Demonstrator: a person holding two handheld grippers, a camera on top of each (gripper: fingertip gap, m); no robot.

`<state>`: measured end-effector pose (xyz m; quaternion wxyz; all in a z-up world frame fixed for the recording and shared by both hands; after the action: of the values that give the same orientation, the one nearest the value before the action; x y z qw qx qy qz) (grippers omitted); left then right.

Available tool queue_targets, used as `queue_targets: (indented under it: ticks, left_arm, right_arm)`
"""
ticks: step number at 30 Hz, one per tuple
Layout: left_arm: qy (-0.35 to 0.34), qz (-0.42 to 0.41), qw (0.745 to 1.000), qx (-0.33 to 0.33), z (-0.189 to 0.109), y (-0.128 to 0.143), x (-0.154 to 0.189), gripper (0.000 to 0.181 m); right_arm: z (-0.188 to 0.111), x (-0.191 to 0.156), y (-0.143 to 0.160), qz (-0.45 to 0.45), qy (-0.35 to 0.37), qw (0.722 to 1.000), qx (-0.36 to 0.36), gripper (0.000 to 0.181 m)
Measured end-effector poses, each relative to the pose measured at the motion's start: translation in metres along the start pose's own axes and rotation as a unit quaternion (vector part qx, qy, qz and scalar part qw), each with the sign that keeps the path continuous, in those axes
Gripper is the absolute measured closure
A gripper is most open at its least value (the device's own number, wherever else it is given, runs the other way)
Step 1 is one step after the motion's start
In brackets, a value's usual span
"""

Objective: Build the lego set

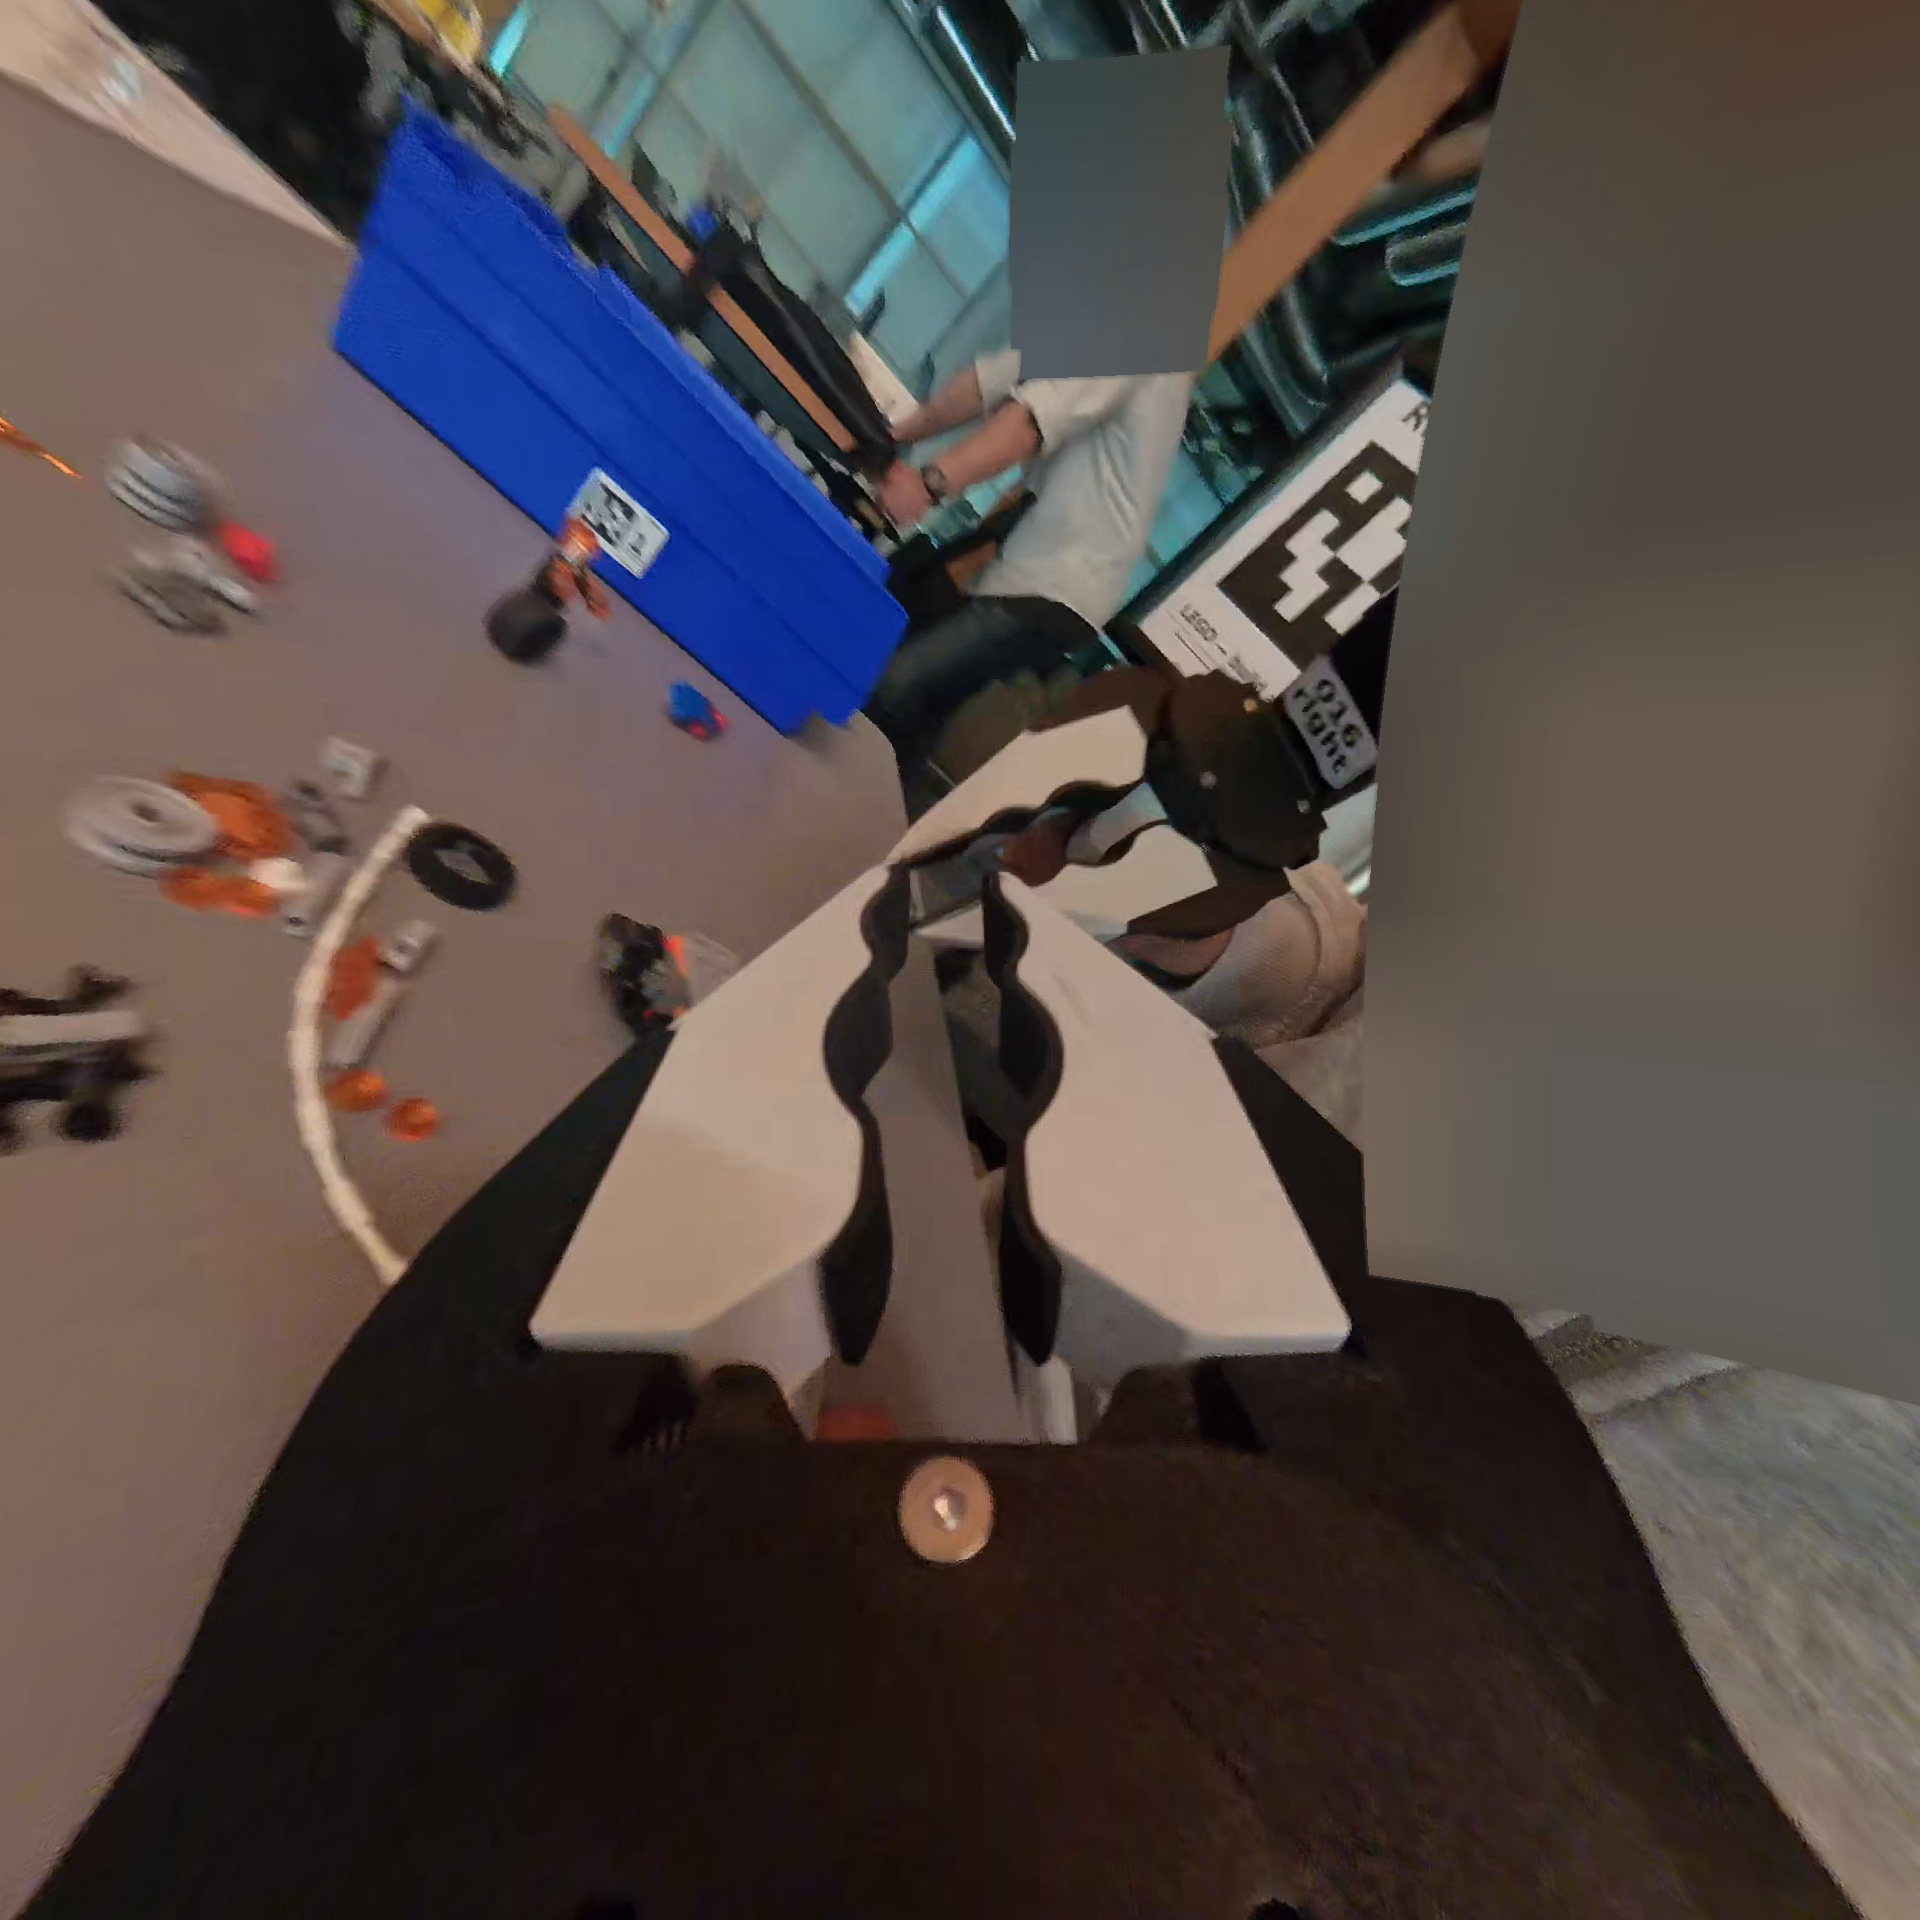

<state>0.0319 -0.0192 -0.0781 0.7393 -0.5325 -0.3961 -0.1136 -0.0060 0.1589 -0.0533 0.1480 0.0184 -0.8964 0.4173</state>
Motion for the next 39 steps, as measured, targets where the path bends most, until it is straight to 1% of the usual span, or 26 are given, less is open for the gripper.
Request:
queue_targets:
  ticks: [1, 3, 6, 9, 11, 14, 19, 22, 24, 25, 26, 27, 28, 30, 32, 33, 34, 35, 36, 37, 39]
  left_arm:
    - [0.006, -0.012, 1.0, -0.007, 0.005, 0.003, 0.001, 0.167]
    - [0.012, -0.033, 0.999, -0.008, 0.012, 0.007, 0.006, 0.157]
    - [0.012, -0.042, 0.999, -0.021, 0.023, 0.012, 0.015, 0.152]
    - [0.029, -0.039, 0.998, -0.032, 0.034, 0.016, 0.029, 0.152]
    - [0.044, -0.035, 0.998, -0.028, 0.039, 0.017, 0.038, 0.156]
    - [0.05, -0.02, 0.998, -0.024, 0.04, 0.017, 0.046, 0.178]
    - [0.055, 0.02, 0.997, -0.039, 0.044, 0.019, 0.06, 0.178]
    - [0.04, 0.071, 0.996, -0.048, 0.044, 0.021, 0.063, 0.18]
    - [0.031, 0.123, 0.991, -0.044, 0.041, 0.02, 0.063, 0.18]
    - [0.026, 0.153, 0.987, -0.043, 0.039, 0.02, 0.064, 0.18]
    - [0.019, 0.185, 0.981, -0.044, 0.037, 0.02, 0.065, 0.18]
    - [0.01, 0.218, 0.975, -0.047, 0.035, 0.021, 0.066, 0.181]
    - [0.004, 0.251, 0.967, -0.054, 0.035, 0.023, 0.068, 0.181]
    - [-0.008, 0.317, 0.946, -0.072, 0.036, 0.029, 0.073, 0.18]
    - [-0.03, 0.36, 0.927, -0.1, 0.041, 0.036, 0.076, 0.181]
    - [-0.032, 0.368, 0.922, -0.114, 0.044, 0.039, 0.077, 0.181]
    - [-0.03, 0.369, 0.921, -0.122, 0.046, 0.041, 0.078, 0.181]
    - [-0.026, 0.368, 0.921, -0.124, 0.048, 0.043, 0.078, 0.181]
    - [-0.02, 0.365, 0.923, -0.123, 0.049, 0.043, 0.079, 0.181]
    - [-0.016, 0.362, 0.924, -0.123, 0.05, 0.044, 0.079, 0.181]
    - [-0.009, 0.36, 0.925, -0.123, 0.05, 0.045, 0.08, 0.181]
  right_arm:
    - [-0.005, -0.004, -0.005, -0.024, 0.01, 1.0, 0.017, 0.169]
    - [-0.014, -0.01, -0.013, -0.062, 0.029, 0.997, 0.046, 0.169]
    - [-0.025, -0.017, -0.023, -0.095, 0.051, 0.991, 0.078, 0.169]
    - [-0.033, -0.025, -0.031, -0.124, 0.064, 0.986, 0.095, 0.169]
    - [-0.036, -0.03, -0.033, -0.145, 0.074, 0.982, 0.101, 0.169]
    - [-0.043, -0.035, -0.034, -0.165, 0.087, 0.977, 0.105, 0.169]
    - [-0.056, -0.042, -0.034, -0.174, 0.088, 0.974, 0.118, 0.168]
    - [-0.062, -0.043, -0.031, -0.171, 0.066, 0.975, 0.125, 0.17]
    - [-0.066, -0.039, -0.029, -0.112, 0.026, 0.984, 0.136, 0.165]
    - [-0.068, -0.034, -0.027, -0.062, -0.005, 0.989, 0.134, 0.161]
    - [-0.069, -0.029, -0.025, -0.004, -0.043, 0.991, 0.13, 0.153]
    - [-0.07, -0.024, -0.023, 0.058, -0.081, 0.987, 0.129, 0.149]
    - [-0.07, -0.019, -0.021, 0.118, -0.12, 0.977, 0.134, 0.146]
    - [-0.07, -0.013, -0.017, 0.226, -0.194, 0.943, 0.149, 0.144]
    - [-0.065, -0.012, -0.011, 0.297, -0.253, 0.909, 0.15, 0.144]
    - [-0.062, -0.014, -0.007, 0.321, -0.278, 0.894, 0.142, 0.146]
    - [-0.059, -0.016, -0.004, 0.339, -0.302, 0.881, 0.134, 0.154]
    - [-0.057, -0.018, -0.002, 0.349, -0.323, 0.871, 0.127, 0.161]
    - [-0.056, -0.019, 0.0, 0.354, -0.336, 0.864, 0.121, 0.163]
    - [-0.055, -0.019, 0.002, 0.357, -0.337, 0.863, 0.117, 0.162]
    - [-0.054, -0.017, 0.004, 0.35, -0.323, 0.872, 0.112, 0.161]
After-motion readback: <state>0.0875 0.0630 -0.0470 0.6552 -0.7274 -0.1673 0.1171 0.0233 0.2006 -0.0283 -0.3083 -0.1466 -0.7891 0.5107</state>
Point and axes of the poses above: each gripper's, where its closed fingertips meet, z out along the fingers, y out of its underside, x = y × z across the jaws, the point moved 8 cm from there along -z, back along the fingers, and after that the axes turned 2 degrees about y, right-handed, at the moved point
